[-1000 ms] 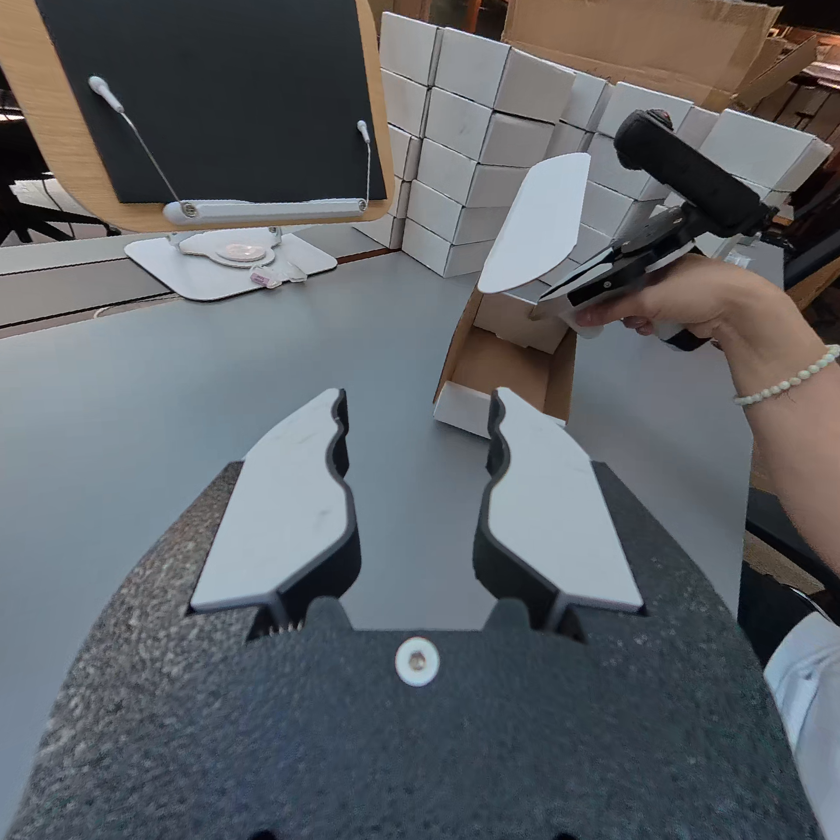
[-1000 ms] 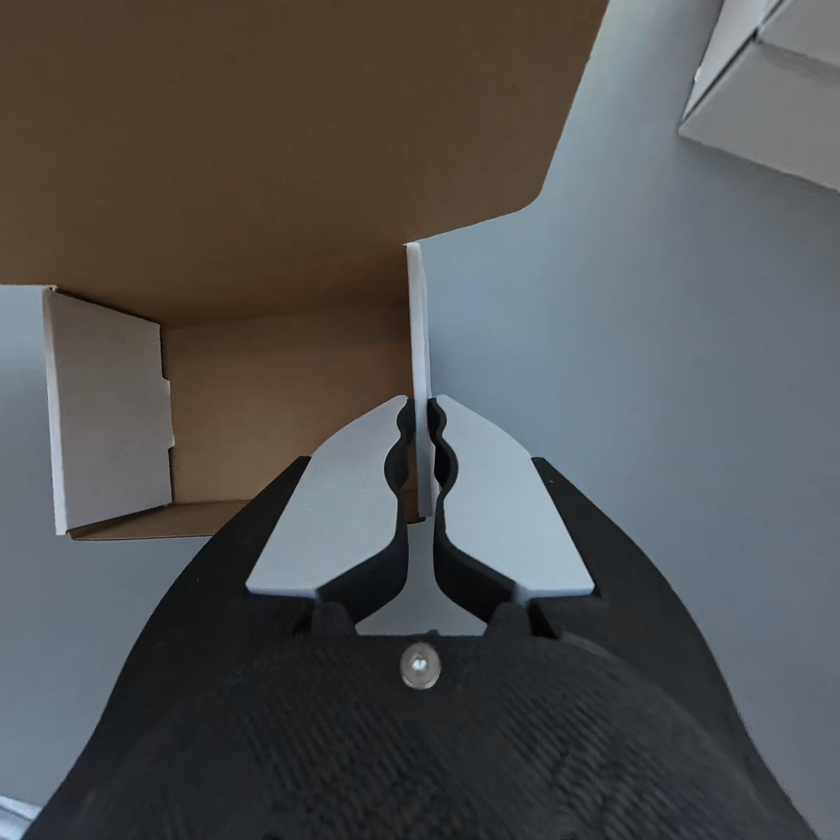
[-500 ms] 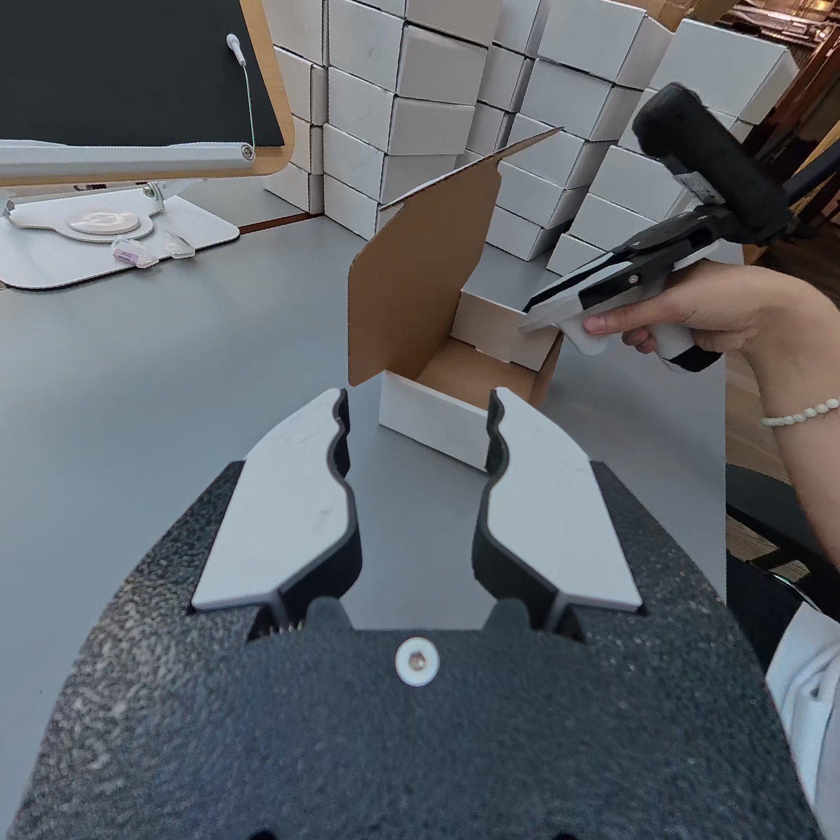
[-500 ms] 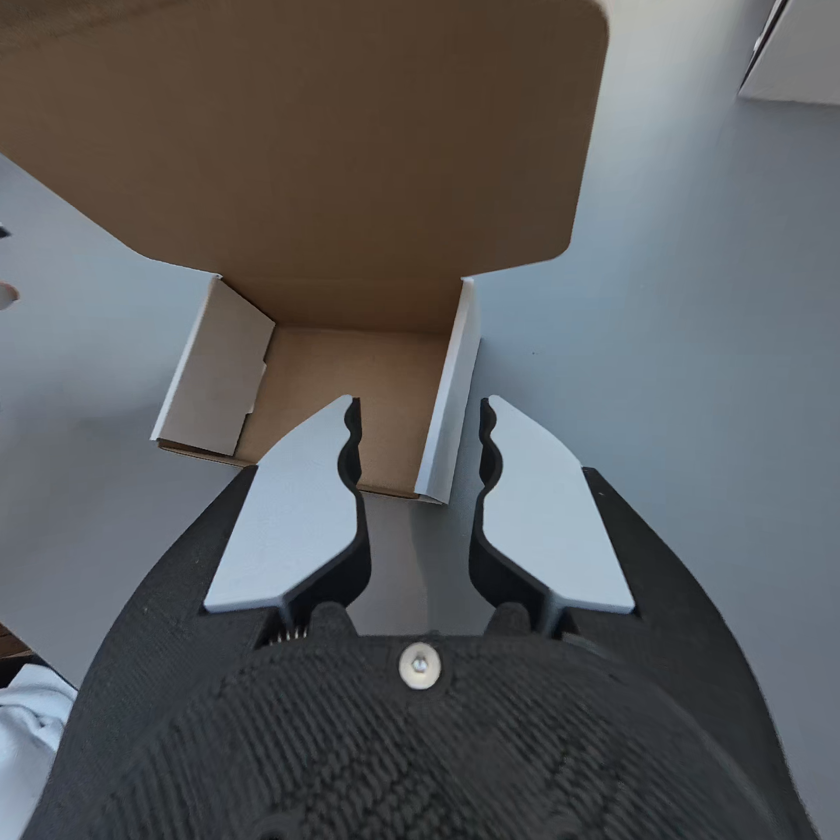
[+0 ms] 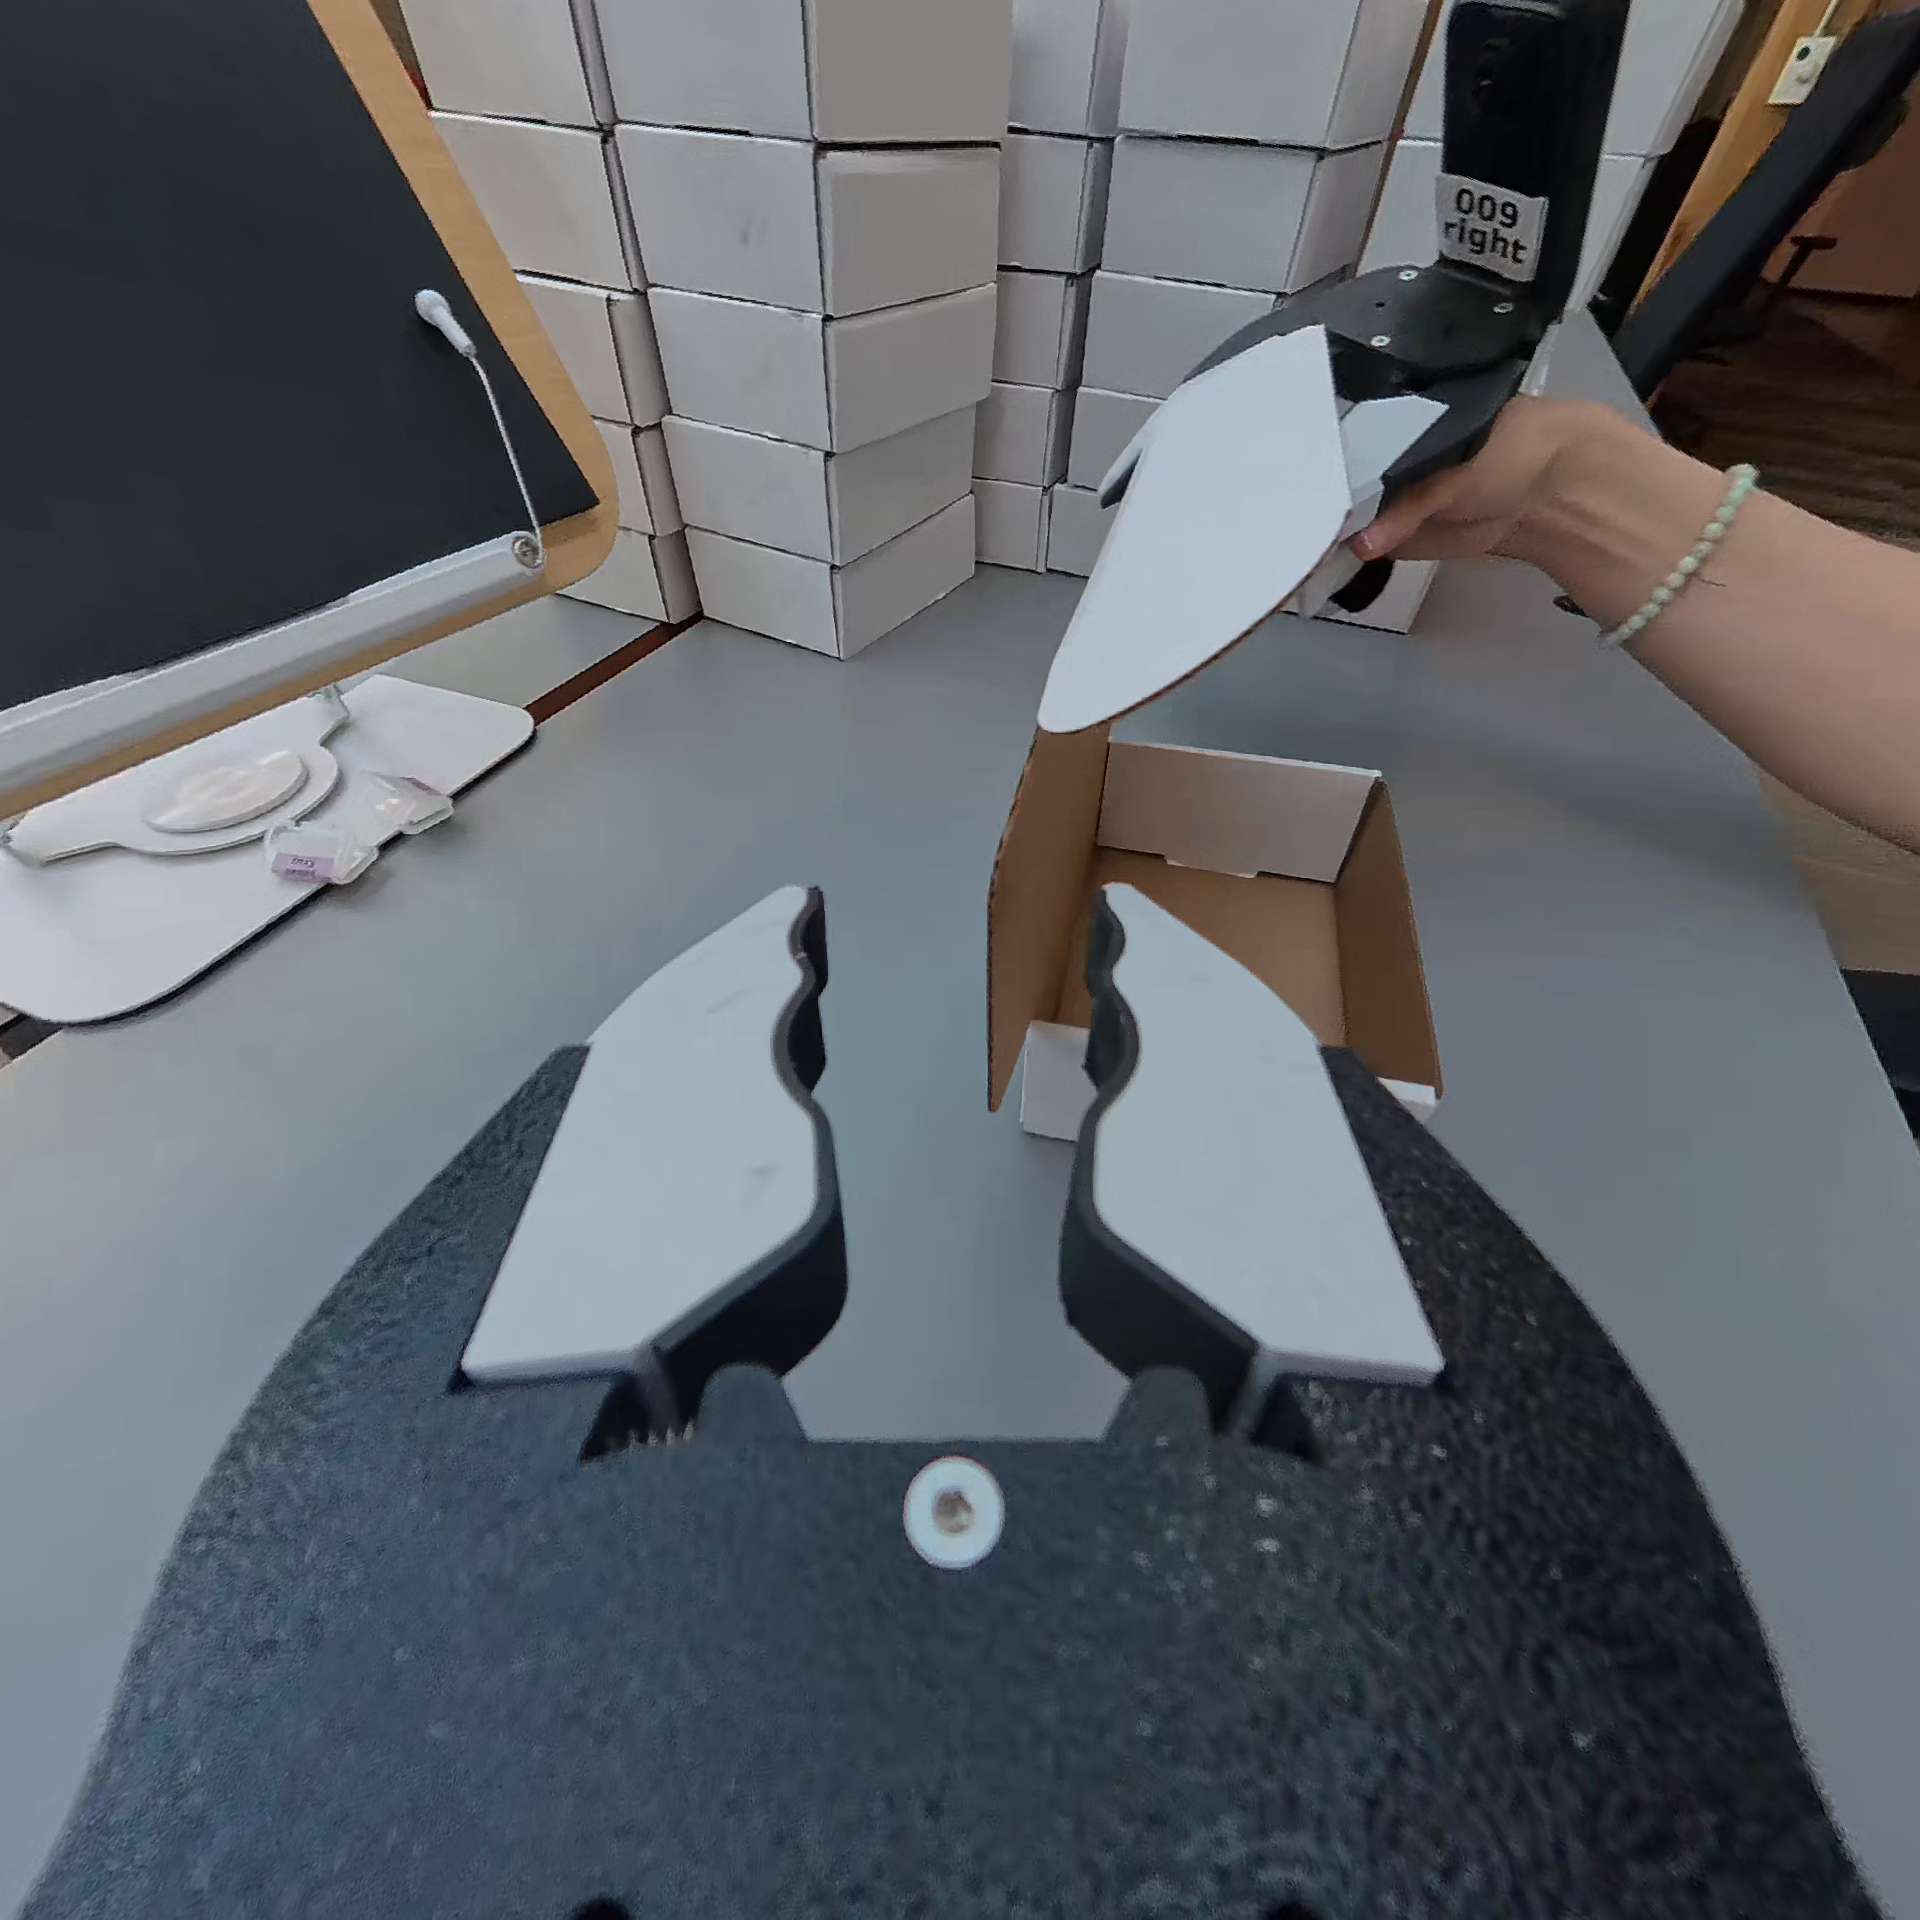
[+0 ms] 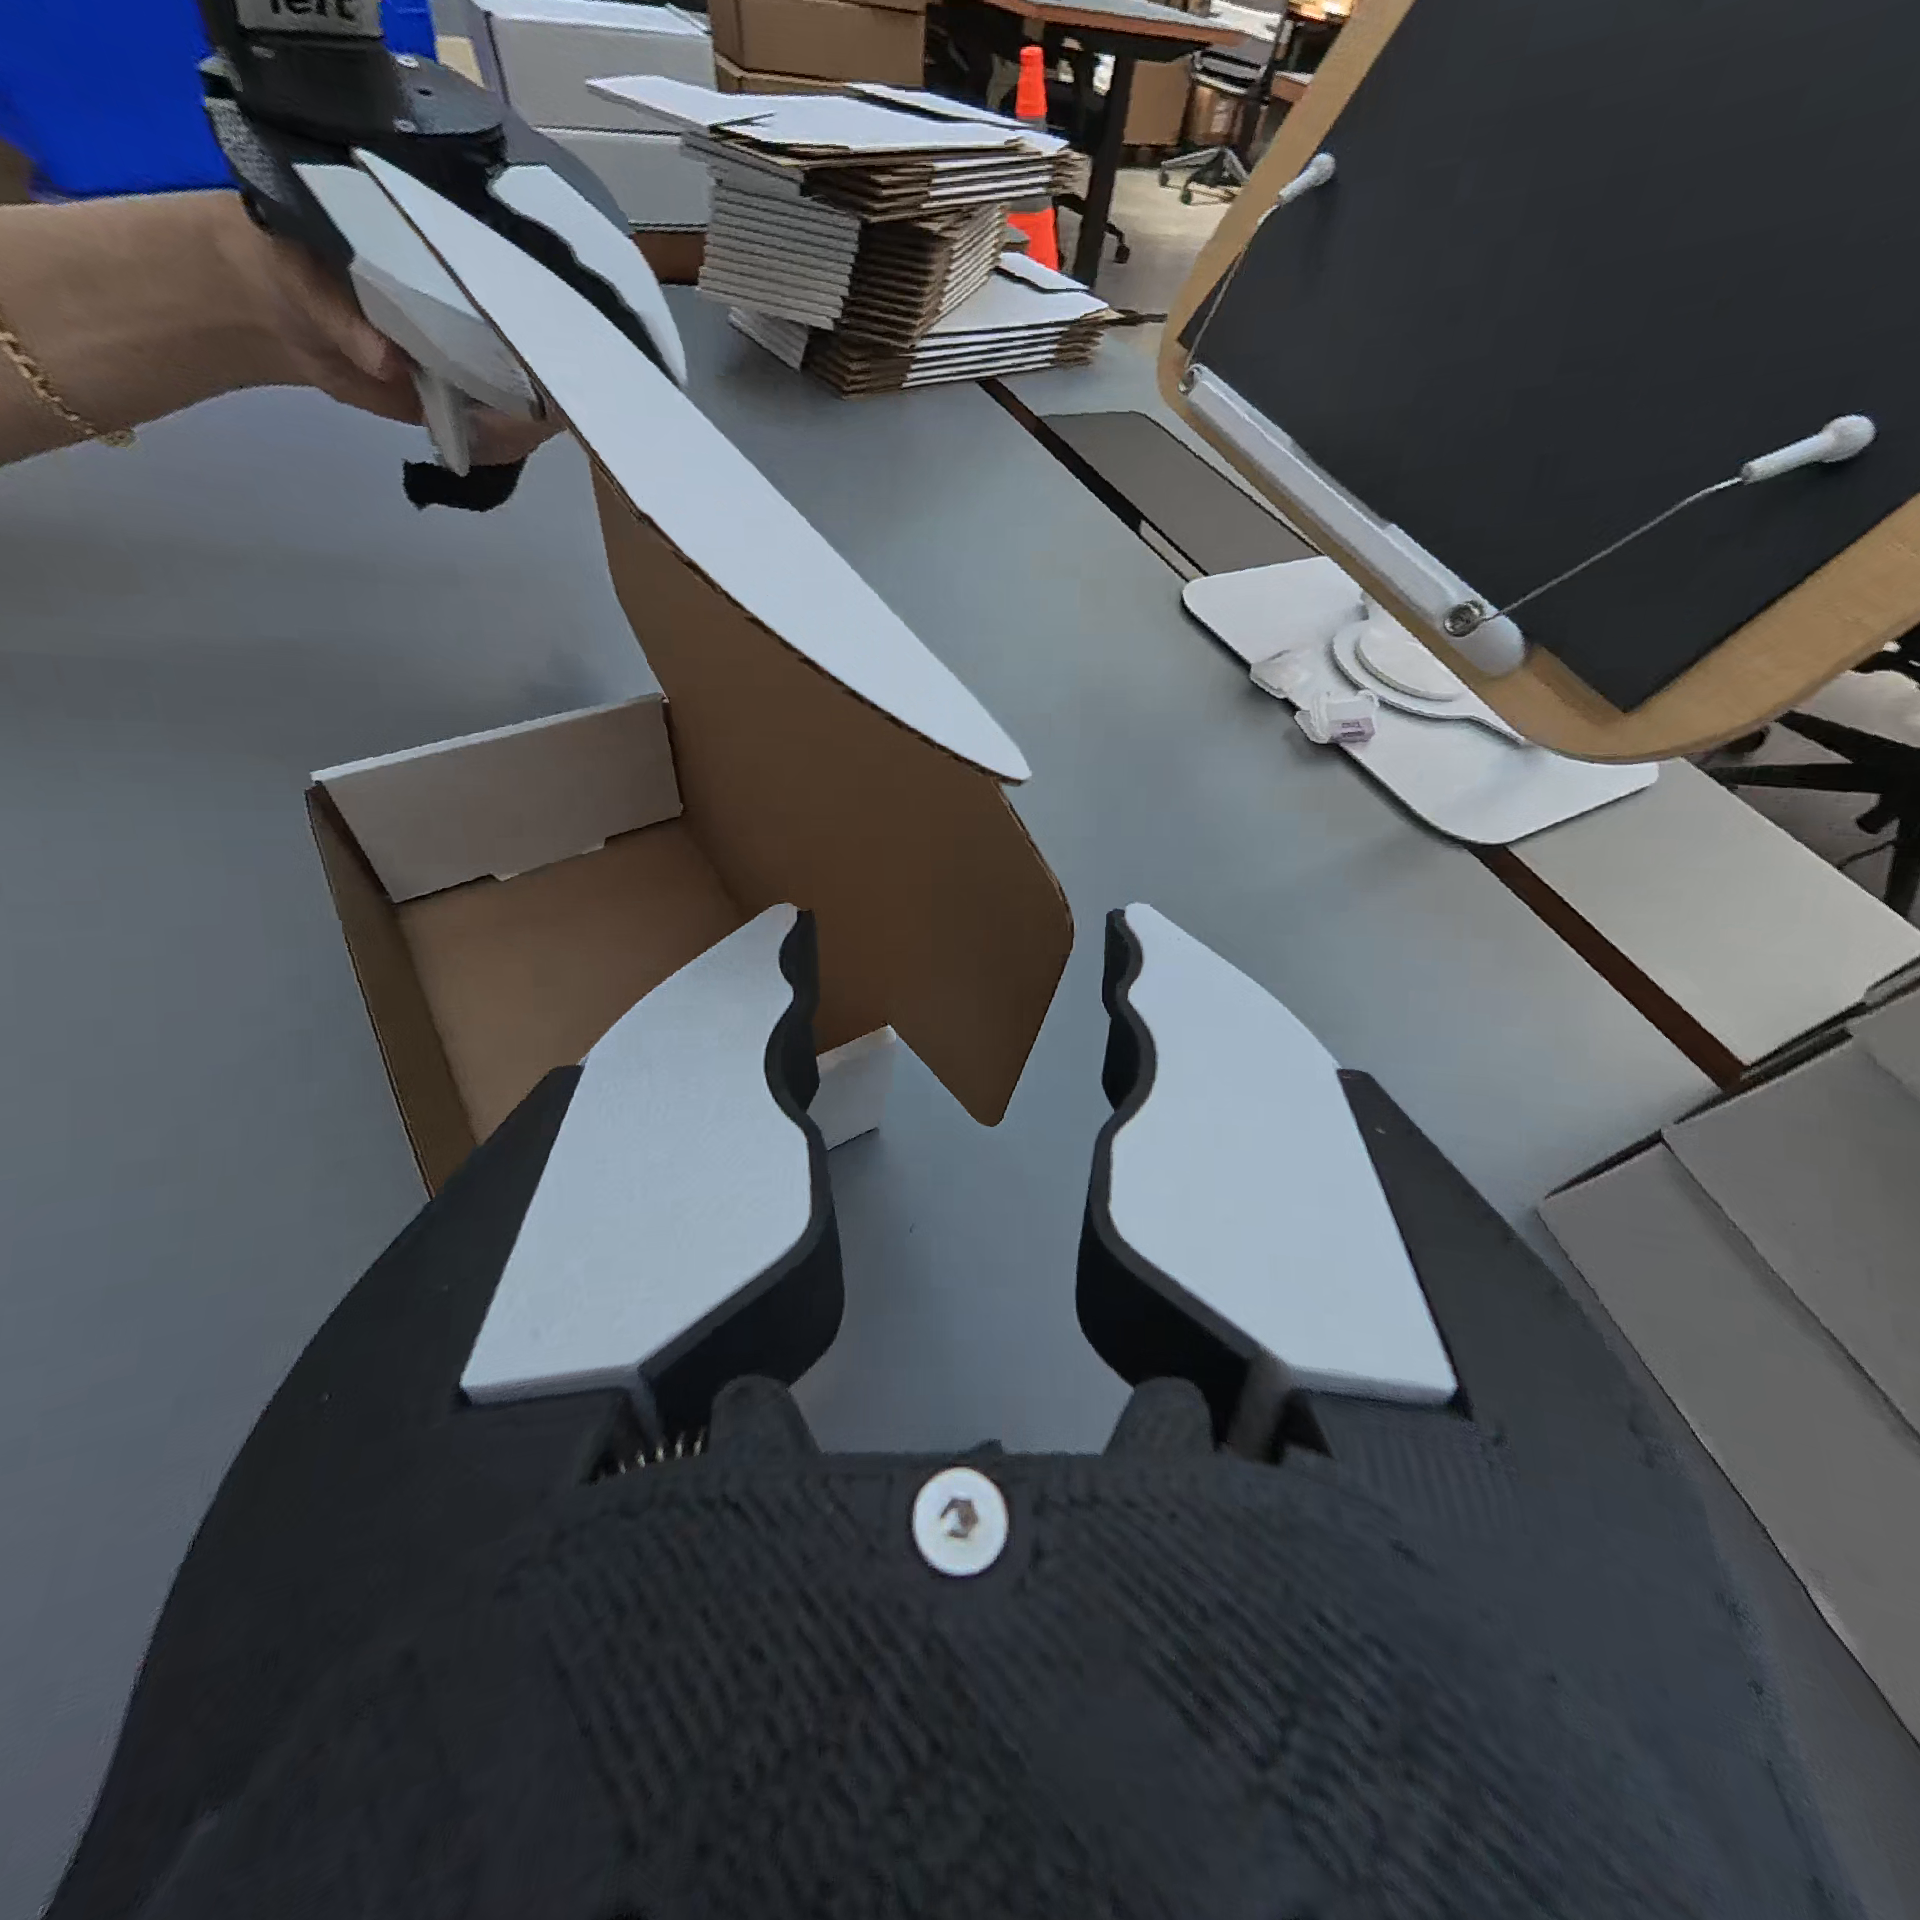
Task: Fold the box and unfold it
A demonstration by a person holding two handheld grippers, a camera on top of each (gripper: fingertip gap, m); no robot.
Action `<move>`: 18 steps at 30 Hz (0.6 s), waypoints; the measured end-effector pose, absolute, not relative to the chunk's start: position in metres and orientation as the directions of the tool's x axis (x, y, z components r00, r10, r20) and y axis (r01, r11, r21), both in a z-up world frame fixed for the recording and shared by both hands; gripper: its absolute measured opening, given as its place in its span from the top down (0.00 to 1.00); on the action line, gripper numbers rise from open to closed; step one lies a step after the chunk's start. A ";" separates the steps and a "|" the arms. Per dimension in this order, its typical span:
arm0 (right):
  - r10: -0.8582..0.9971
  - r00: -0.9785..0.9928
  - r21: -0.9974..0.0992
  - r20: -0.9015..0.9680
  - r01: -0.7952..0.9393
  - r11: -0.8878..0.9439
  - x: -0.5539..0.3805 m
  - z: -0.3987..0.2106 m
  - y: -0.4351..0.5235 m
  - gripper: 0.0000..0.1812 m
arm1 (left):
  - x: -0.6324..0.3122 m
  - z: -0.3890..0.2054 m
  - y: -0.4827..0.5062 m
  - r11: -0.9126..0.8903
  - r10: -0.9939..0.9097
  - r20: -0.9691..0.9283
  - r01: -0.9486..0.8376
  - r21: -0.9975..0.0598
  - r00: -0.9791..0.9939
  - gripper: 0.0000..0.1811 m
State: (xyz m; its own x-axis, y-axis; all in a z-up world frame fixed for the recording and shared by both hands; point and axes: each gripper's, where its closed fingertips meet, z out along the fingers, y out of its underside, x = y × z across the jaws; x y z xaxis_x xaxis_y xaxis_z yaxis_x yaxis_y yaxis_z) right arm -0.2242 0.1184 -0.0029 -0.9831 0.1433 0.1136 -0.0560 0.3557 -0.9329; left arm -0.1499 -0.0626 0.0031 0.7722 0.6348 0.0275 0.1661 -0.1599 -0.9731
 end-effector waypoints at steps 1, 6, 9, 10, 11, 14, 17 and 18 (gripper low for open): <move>0.100 -0.989 -0.929 0.112 -0.068 0.365 -0.223 -0.004 0.116 0.72 | -0.150 0.004 -0.060 -0.163 0.607 0.033 0.165 -0.973 0.794 0.76; -0.005 -0.996 -0.939 0.094 -0.090 0.331 -0.223 0.002 0.111 0.78 | -0.149 0.006 -0.046 -0.189 0.513 0.060 0.181 -0.965 0.856 0.84; -0.021 -0.996 -0.950 0.085 -0.088 0.301 -0.224 0.008 0.112 0.87 | -0.150 0.004 -0.041 -0.238 0.498 0.035 0.175 -0.955 0.866 0.85; -0.029 -0.996 -0.950 0.083 -0.088 0.301 -0.224 0.009 0.113 0.89 | -0.151 0.004 -0.040 -0.250 0.498 0.025 0.171 -0.953 0.867 0.86; -0.031 -0.996 -0.948 0.084 -0.090 0.304 -0.225 0.008 0.114 0.93 | -0.151 0.004 -0.039 -0.261 0.497 0.021 0.172 -0.950 0.867 0.87; -0.043 -0.996 -0.944 0.072 -0.082 0.319 -0.223 0.007 0.116 0.95 | -0.154 0.001 -0.040 -0.285 0.501 0.013 0.179 -0.942 0.865 0.98; -0.022 -0.998 -0.943 0.055 -0.059 0.329 -0.223 0.007 0.116 0.95 | -0.156 0.001 -0.041 -0.274 0.502 0.037 0.199 -0.941 0.864 0.98; -0.017 -0.999 -0.944 0.049 -0.052 0.327 -0.222 0.007 0.116 0.96 | -0.157 0.000 -0.042 -0.272 0.505 0.038 0.201 -0.941 0.862 0.98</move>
